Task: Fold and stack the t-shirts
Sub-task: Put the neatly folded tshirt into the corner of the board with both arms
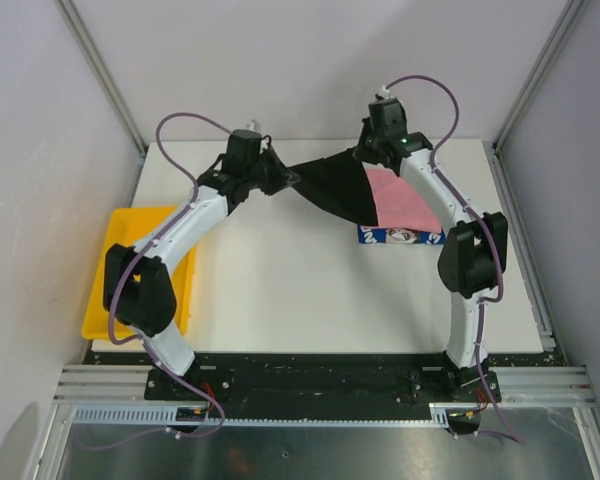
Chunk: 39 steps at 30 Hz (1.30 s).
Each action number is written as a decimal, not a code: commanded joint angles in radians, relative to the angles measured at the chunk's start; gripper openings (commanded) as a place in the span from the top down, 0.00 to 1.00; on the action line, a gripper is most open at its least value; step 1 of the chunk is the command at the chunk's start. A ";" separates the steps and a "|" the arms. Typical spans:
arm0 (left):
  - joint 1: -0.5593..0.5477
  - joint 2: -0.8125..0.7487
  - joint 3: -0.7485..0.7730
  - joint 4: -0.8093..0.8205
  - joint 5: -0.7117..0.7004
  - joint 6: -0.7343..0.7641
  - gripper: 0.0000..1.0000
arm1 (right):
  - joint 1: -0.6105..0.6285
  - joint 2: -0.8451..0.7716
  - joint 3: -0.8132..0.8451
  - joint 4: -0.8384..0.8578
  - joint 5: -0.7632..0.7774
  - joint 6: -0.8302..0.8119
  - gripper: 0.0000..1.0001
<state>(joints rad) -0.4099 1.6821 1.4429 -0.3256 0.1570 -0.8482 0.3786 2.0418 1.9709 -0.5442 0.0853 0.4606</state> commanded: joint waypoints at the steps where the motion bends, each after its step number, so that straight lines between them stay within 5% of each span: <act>1: -0.048 0.052 0.115 0.025 -0.028 -0.007 1.00 | -0.064 -0.094 0.016 0.027 -0.006 -0.011 1.00; 21: -0.222 0.444 0.581 0.025 -0.079 -0.054 1.00 | -0.360 -0.157 -0.126 0.144 -0.155 0.038 1.00; 39: -0.239 0.549 0.673 0.025 -0.066 -0.077 1.00 | -0.447 -0.064 -0.089 0.172 -0.198 0.059 1.00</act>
<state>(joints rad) -0.6434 2.2253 2.0598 -0.3241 0.0994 -0.9096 -0.0631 1.9545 1.8347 -0.4255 -0.1001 0.5083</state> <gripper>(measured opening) 0.009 0.125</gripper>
